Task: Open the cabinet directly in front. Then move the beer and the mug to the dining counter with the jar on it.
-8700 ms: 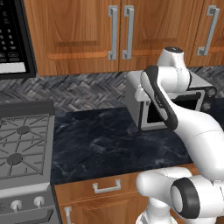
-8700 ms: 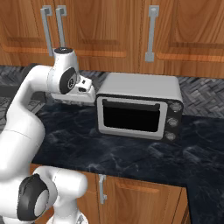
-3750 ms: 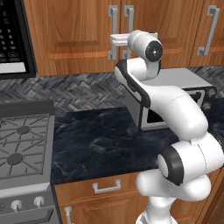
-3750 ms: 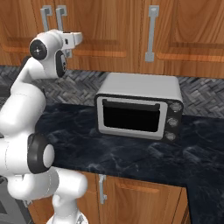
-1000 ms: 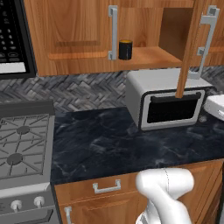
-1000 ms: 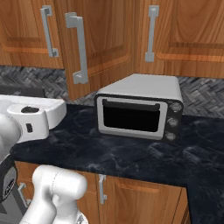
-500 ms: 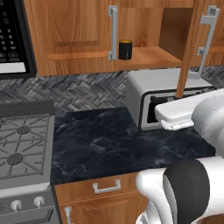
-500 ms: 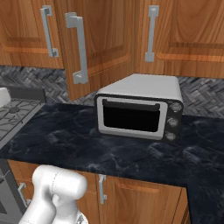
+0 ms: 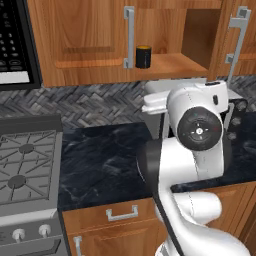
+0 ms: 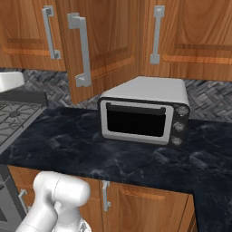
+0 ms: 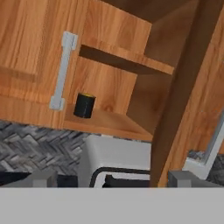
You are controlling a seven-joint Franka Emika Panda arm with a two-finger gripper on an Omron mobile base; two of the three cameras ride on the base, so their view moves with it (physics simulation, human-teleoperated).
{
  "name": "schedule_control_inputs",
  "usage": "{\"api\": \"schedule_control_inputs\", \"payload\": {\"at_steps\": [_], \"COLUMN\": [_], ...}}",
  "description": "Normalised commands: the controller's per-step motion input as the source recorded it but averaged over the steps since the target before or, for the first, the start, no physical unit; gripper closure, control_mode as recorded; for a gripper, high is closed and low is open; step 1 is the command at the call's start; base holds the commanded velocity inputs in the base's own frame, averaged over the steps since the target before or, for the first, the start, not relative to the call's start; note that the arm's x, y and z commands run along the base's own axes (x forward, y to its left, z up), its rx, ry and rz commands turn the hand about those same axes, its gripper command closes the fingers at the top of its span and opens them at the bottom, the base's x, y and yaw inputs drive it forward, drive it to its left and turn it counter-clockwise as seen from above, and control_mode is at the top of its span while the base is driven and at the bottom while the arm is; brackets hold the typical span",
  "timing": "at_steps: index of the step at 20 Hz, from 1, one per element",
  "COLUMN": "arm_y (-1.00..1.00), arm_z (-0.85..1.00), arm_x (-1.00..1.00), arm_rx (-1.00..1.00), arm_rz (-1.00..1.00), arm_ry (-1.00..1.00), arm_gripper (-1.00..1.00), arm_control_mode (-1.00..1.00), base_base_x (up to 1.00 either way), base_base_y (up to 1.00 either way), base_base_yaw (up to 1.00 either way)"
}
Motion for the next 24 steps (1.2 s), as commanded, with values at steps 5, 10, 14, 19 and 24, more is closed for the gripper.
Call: {"api": "schedule_control_inputs", "payload": {"at_steps": [5, 10, 14, 19, 24], "arm_y": [-0.32, -0.53, -0.71, -0.98, -1.00], "arm_z": [-0.21, -0.20, -0.01, 0.00, 0.00], "arm_x": [0.95, 0.76, 0.10, -0.44, -0.29], "arm_rx": [0.00, 0.00, -0.04, 0.00, -0.01], "arm_rz": [0.00, 0.00, -0.16, -0.37, -0.37], "arm_ry": [0.00, 0.00, 0.00, 0.00, -0.01], "arm_gripper": [-1.00, -1.00, -1.00, -1.00, -1.00], "arm_control_mode": [-1.00, -1.00, -1.00, -1.00, -1.00], "base_base_x": [0.00, 0.00, 0.00, 0.00, 0.00], "base_base_y": [0.00, 0.00, 0.00, 0.00, 0.00], "base_base_yaw": [0.00, 0.00, 0.00, 0.00, 0.00]}}
